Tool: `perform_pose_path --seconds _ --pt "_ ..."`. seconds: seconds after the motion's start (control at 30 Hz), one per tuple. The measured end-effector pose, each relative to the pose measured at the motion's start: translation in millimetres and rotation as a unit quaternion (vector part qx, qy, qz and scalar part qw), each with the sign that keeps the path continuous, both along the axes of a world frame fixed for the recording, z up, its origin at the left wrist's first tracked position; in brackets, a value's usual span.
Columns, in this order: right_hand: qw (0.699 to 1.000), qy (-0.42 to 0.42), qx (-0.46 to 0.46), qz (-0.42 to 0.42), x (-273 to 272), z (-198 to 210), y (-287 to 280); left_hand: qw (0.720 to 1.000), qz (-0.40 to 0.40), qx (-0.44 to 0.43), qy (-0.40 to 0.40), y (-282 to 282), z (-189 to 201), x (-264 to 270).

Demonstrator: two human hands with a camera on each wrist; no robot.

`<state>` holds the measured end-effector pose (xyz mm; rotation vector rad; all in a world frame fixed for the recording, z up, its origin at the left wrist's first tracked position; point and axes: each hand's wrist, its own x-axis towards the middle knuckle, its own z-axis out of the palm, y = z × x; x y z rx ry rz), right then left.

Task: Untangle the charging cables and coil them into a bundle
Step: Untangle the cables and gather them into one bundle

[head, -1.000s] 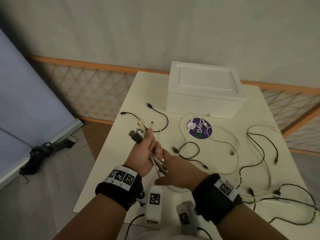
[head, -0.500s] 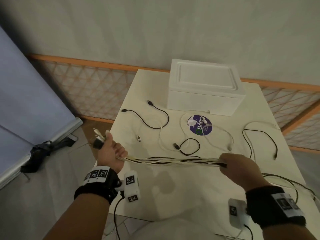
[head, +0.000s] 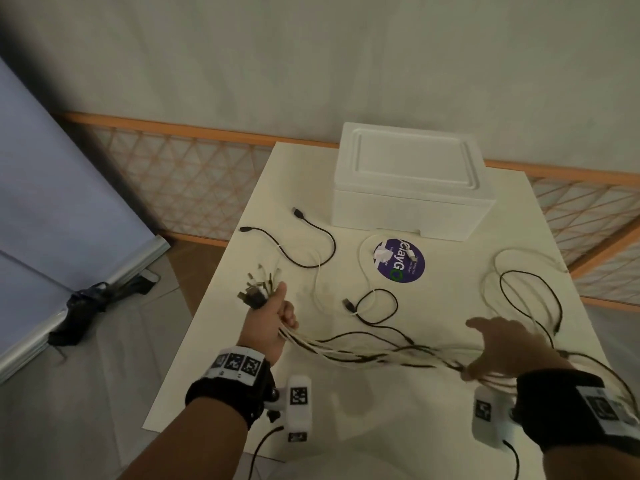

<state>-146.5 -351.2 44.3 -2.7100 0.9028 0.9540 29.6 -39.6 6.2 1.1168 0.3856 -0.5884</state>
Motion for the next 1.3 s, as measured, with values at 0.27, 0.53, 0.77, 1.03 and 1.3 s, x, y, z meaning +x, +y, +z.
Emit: perform_pose_path --seconds 0.27,0.53,0.77,1.03,1.3 --pt "0.872 -0.397 0.253 0.13 108.8 59.1 121.9 0.967 -0.178 0.073 -0.166 -28.8 28.9 -21.2" --pt "0.857 -0.301 0.283 0.308 127.9 34.0 180.6 0.935 -0.221 0.213 -0.177 -13.6 35.0 -31.9" --pt "0.837 -0.339 0.324 0.283 138.1 40.2 166.2 0.911 -0.298 0.207 -0.196 -9.4 39.0 -24.9" --pt "0.817 -0.377 0.393 0.19 135.5 26.7 170.2 0.927 -0.296 0.145 -0.179 -6.6 37.4 -26.8" --pt "0.886 -0.1 0.403 0.206 93.7 -17.3 155.5 0.998 -0.032 -0.039 -0.031 2.8 27.6 -18.2"
